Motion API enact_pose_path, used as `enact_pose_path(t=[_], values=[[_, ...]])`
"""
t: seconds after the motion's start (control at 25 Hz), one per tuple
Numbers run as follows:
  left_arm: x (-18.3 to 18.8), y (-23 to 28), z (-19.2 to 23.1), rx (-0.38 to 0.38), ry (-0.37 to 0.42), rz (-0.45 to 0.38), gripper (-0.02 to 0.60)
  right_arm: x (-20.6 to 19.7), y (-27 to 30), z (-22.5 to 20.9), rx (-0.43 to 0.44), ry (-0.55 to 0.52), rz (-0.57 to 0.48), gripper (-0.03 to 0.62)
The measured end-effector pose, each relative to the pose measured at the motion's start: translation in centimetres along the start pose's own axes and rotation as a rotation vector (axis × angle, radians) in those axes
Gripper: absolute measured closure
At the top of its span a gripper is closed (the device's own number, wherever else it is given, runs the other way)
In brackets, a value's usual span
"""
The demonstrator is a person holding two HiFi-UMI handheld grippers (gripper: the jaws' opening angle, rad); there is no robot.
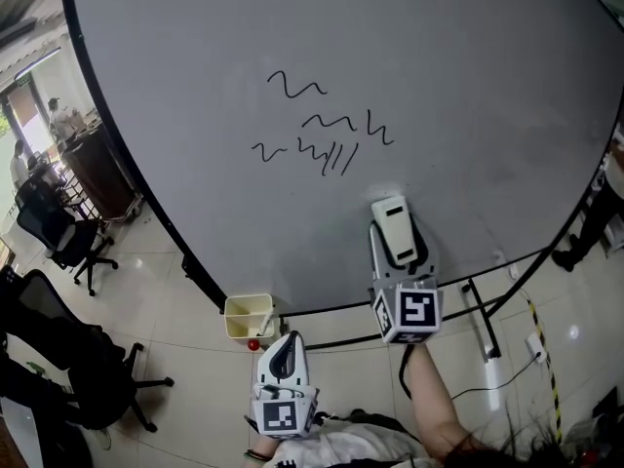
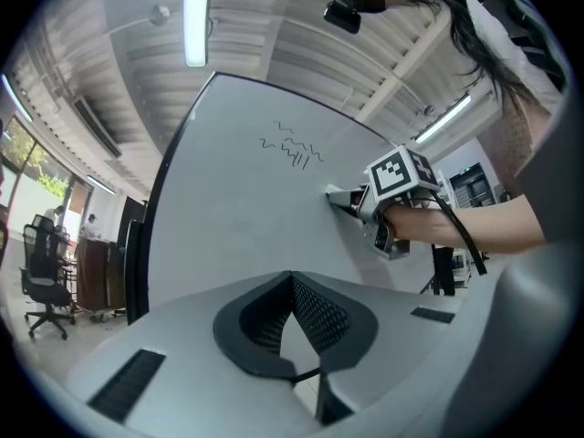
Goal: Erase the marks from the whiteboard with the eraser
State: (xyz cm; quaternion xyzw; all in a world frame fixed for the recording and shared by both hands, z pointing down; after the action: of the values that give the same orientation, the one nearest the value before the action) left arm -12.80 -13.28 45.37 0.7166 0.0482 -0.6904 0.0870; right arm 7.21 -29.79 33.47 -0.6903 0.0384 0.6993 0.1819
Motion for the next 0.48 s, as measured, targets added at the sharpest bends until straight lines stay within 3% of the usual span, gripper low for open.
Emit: enact_pose_path(t=[0.08, 0.2, 0.28, 0.36, 0.48], values=[[0.3, 0.0, -0.2, -0.010, 0.005, -0.010, 0.578, -0.4, -0.1, 0.4, -0.002, -0.056, 0.032, 0.316], [0.5, -0.5, -0.2, -0.018, 0.025, -0.010, 0.578, 0.2, -0.3, -7.8, -0.130, 0.187, -0.019, 0.316], [0.2, -0.8, 0.0, -0.016, 0.027, 0.000, 0.578, 0.9, -0.8, -10.3, -0.192, 0.309, -0.040, 0.317], [-0.1, -0.8, 0.4, -0.011, 0.017, 0.007, 0.578, 1.1, -0.6, -7.1, -0.164, 0.227, -0.028, 0.316], [0.1, -0.4, 0.5, -0.008, 0.002, -0.004, 0.578, 0.7, 0.4, 1.9, 0.025, -0.104, 0.029, 0.316]])
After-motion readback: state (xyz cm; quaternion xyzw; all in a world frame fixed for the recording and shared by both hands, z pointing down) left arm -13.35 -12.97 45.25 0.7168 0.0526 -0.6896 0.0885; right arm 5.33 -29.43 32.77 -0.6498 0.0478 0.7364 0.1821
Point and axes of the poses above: the fingertips, and each gripper's own axes: y forward along the fingers, z to its left, x out of its top, the point moved 6 cm from there along -y, backward along the fingers, and after that the axes turned 8 degrees about z, right-handed, at the moved point
